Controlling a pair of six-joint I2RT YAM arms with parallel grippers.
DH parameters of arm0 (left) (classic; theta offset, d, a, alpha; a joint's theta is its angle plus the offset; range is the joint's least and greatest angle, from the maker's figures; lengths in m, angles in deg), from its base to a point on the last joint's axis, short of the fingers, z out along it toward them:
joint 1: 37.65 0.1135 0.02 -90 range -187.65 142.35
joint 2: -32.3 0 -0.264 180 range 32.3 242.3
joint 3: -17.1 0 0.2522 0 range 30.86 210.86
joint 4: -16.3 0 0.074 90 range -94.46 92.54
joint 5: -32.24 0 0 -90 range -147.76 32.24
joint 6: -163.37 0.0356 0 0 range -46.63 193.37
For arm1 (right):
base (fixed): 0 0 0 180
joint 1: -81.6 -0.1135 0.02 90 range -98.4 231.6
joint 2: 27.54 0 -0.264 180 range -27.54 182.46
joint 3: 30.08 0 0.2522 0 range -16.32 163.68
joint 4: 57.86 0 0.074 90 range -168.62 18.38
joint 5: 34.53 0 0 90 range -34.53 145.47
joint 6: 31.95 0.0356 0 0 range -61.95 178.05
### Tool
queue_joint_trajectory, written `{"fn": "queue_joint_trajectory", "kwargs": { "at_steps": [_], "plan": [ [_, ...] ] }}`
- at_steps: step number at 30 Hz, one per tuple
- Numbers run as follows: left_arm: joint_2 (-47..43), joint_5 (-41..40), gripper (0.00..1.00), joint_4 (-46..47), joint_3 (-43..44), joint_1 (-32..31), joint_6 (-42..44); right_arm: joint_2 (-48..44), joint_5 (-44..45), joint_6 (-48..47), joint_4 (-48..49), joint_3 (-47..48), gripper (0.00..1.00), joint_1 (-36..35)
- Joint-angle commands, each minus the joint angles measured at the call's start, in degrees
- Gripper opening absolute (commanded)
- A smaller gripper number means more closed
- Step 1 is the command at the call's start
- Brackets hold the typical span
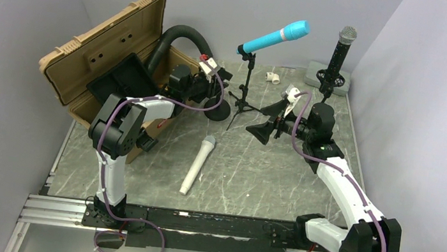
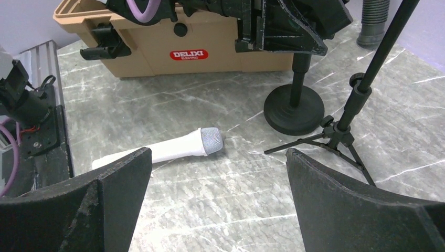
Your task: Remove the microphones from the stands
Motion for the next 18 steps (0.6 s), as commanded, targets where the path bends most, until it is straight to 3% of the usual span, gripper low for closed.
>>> {"fn": "queue_joint_trajectory", "kwargs": {
  "at_steps": [1,11,18],
  "plan": [
    [-0.12,0.58,0.18,1.04,-0.23,0.19,-0.37,-1.30,-1.26,0.13,3.24,-0.63,1.00,0.29],
    [-4.02,-0.99,0.98,0.43,-3.21,0.20,-0.22,-0.55,0.23,-0.19,2.74,0.71,1.00,0.27],
    [-10.47,-2.66,1.00,-3.78,-5.63,0.27,1.54,1.27,3.62,-1.55,0.57,4.53,1.00,0.27]
  ]
}}
